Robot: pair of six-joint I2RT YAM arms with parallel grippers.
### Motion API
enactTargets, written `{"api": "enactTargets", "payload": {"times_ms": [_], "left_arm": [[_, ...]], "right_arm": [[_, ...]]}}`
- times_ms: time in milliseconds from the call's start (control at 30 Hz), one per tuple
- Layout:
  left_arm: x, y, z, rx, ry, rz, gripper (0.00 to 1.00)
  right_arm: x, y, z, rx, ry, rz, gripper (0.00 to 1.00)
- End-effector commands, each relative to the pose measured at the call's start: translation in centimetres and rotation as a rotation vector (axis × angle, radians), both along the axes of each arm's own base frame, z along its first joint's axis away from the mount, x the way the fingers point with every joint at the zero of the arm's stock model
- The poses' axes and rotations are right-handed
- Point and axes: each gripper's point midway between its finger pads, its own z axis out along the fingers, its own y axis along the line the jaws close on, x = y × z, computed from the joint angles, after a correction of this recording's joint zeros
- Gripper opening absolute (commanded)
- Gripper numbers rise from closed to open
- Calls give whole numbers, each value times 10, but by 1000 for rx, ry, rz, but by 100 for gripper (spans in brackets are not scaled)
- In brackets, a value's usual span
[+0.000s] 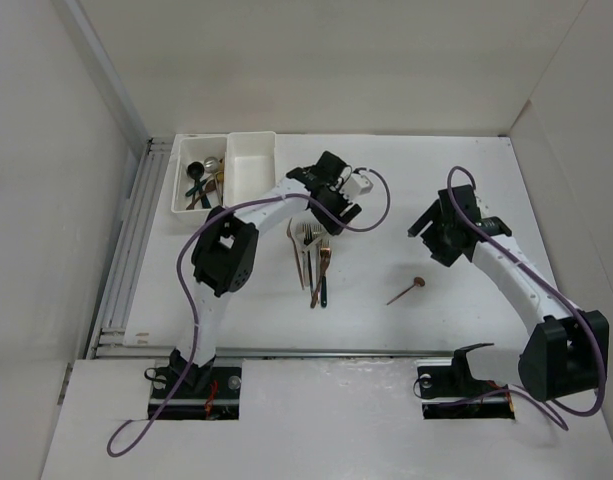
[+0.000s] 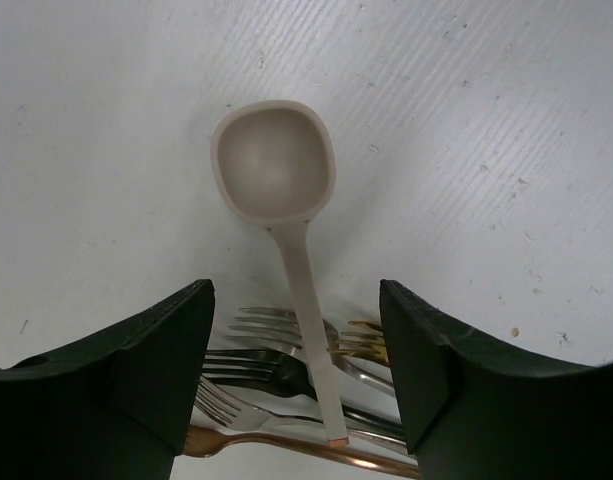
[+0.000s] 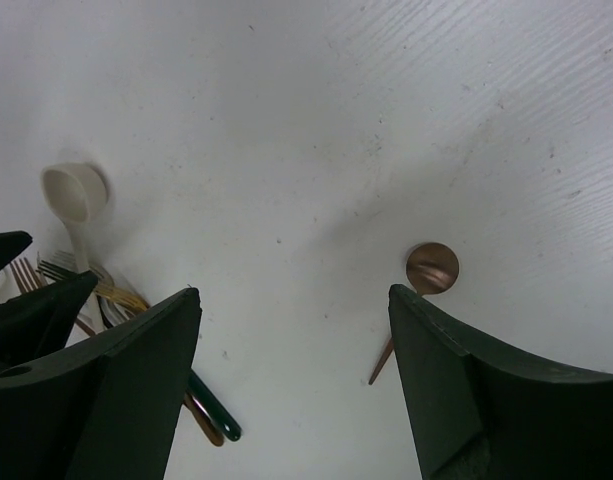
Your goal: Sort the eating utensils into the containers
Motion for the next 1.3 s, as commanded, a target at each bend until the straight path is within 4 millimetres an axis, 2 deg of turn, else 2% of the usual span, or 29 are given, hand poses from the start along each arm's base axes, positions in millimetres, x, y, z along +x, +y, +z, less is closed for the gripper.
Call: {"api": "enactTargets", "payload": {"times_ms": [0, 267, 300, 367, 433, 533, 567, 600, 667, 700, 733, 767, 800, 867, 900, 933, 1000, 1033, 1067, 1100, 1133, 1167, 1200, 1233, 1267], "left_arm": [[10, -2, 2, 5, -25, 27, 64], [8, -1, -15, 20, 2, 35, 37], [8, -1, -15, 20, 2, 35, 27], [6, -3, -15, 10, 12, 37, 16], [8, -6, -6, -11, 1, 31, 7], [12, -14, 14, -61, -23, 28, 0], [14, -17, 28, -83, -42, 36, 0], [15, -20, 32, -97, -46, 30, 0], [21, -27, 73, -162, -96, 40, 0], [28, -24, 89, -203, -101, 72, 0], [36, -24, 116, -258, -133, 89, 0], [42, -21, 136, -299, -148, 112, 0], [53, -4, 165, -344, -186, 154, 0], [67, 21, 204, -392, -247, 242, 0], [68, 40, 235, -415, -304, 288, 0], [85, 80, 249, -392, -367, 403, 0], [95, 127, 252, -362, -405, 531, 0], [103, 174, 269, -357, -469, 644, 0], [106, 195, 269, -345, -484, 688, 0], [106, 215, 253, -329, -457, 738, 0], [107, 232, 258, -334, -483, 769, 0], [110, 262, 253, -324, -484, 820, 0], [109, 274, 234, -297, -458, 832, 0], [111, 286, 228, -276, -460, 841, 0], [112, 304, 216, -256, -457, 870, 0]], "right_arm": [[7, 1, 8, 24, -51, 5, 81], [10, -2, 6, 30, -48, 12, 81], [10, -2, 6, 30, -48, 12, 81], [7, -1, 3, 36, -38, 17, 81], [7, -1, 5, 37, -47, 17, 81], [4, 1, 4, 38, -33, 34, 81], [0, 0, 2, 35, -18, 34, 81], [-2, 0, 1, 34, -8, 34, 81], [-9, -2, -14, 26, 44, 33, 81], [-11, -4, -18, 13, 64, 26, 82], [-18, -5, -31, 7, 103, 26, 82], [-19, -5, -41, 1, 140, 25, 82], [-24, -6, -51, -4, 173, 25, 82], [-29, -4, -64, 0, 233, 31, 82], [-33, -3, -70, 8, 254, 37, 82], [-34, 2, -70, 6, 255, 53, 82], [-42, 7, -77, -11, 271, 57, 82], [-42, 9, -77, -16, 270, 54, 82], [-51, 10, -85, -22, 290, 66, 82], [-50, 10, -88, -16, 284, 55, 82], [-52, 11, -91, -8, 288, 59, 82], [-53, 12, -94, -3, 287, 50, 81], [-56, 13, -103, 3, 303, 54, 80], [-59, 12, -110, -2, 330, 53, 80], [-59, 12, -114, -4, 336, 52, 75]]}}
